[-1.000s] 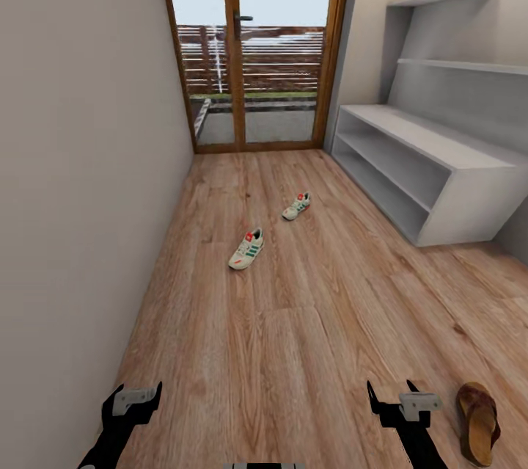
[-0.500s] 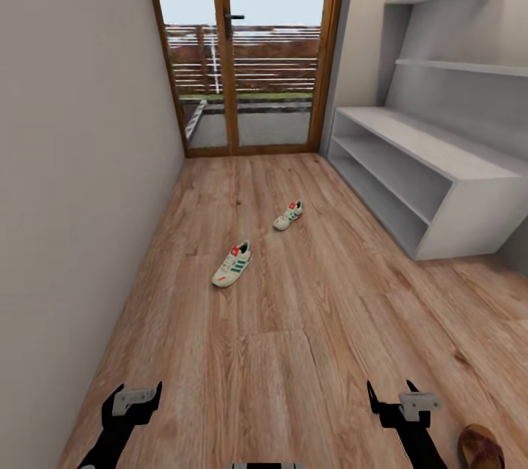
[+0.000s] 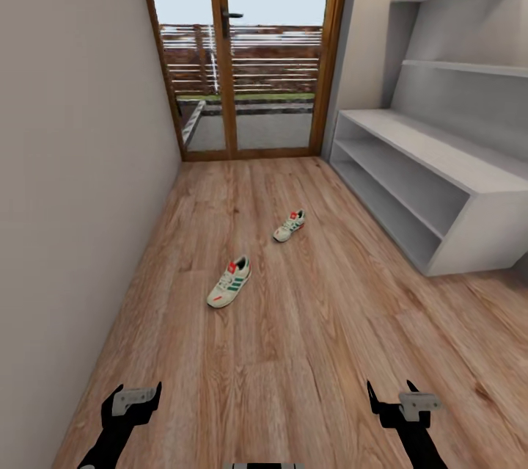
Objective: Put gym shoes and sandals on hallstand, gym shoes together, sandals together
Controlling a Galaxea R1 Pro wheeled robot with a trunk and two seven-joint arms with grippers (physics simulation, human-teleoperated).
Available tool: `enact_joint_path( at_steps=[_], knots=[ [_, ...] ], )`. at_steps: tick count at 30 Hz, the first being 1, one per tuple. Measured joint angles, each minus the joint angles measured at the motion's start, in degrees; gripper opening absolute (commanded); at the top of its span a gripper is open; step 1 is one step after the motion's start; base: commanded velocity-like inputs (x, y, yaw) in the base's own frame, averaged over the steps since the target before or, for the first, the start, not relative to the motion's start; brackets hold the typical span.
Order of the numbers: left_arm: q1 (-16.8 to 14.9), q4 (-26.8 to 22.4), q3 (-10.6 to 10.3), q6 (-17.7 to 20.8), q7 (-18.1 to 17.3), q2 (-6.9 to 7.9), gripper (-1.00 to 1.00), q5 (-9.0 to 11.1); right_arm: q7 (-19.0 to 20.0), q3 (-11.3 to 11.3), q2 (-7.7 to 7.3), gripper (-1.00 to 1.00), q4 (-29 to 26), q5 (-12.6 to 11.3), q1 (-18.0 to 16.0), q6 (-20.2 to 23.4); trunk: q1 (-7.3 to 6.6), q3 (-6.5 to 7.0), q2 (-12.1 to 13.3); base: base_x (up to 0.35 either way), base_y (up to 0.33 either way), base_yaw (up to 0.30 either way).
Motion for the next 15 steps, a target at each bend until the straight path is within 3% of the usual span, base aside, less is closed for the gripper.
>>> enact_joint_path(
  at_steps=[15],
  knots=[
    [0.0,0.0,0.06,0.0,0.02,0.05,1.0,0.0,-0.08,0.0,0.0,1.0,-0.07,0.0,0.0,0.02,0.0,0.0,0.0,0.322,0.106,0.0]
  ],
)
